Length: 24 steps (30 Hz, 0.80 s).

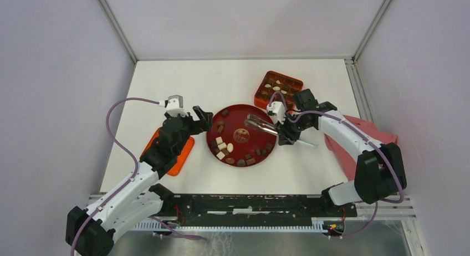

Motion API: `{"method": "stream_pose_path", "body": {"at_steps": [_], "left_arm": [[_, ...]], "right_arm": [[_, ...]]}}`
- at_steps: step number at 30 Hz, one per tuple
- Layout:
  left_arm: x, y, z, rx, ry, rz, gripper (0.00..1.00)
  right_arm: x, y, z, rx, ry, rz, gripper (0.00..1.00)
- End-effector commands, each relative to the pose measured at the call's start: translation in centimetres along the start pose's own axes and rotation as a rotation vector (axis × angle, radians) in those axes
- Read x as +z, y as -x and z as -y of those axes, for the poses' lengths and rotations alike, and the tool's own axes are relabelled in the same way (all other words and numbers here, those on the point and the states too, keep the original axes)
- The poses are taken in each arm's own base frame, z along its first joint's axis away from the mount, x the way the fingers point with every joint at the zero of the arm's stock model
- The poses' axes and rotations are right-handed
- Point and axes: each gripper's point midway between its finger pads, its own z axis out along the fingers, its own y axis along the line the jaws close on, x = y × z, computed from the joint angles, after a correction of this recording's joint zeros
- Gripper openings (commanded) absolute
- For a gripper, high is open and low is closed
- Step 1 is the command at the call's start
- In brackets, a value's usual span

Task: Pack the chocolate
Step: Pick up the fake chocolate from the plate, then place the fake chocolate in the packing box.

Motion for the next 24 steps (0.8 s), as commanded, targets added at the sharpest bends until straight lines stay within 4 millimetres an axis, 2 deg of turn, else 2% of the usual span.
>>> {"method": "stream_pose_path", "body": {"at_steps": [1,10,15,24], "left_arm": [[0.1,1.1,0.7,-0.037,-0.024,0.04,1.0],[0.1,1.1,0.6,-0.037,-0.023,0.04,1.0],[0.0,1.1,0.6,-0.038,-0.023,0.042,1.0],[0.1,1.1,0.7,-0.035,-0.027,0.04,1.0]], "right_arm": [[-3.1,4.5,2.4,-0.053,-0.076,0.158,0.0],[-6.2,5.8,9.1,0.011,-0.227,0.153,0.0],[-6.1,5.4,11.9,0.032,-0.263,0.102,0.0],[-5.0,4.7,15.0,0.065,-0.271,0.051,0.02]]}}
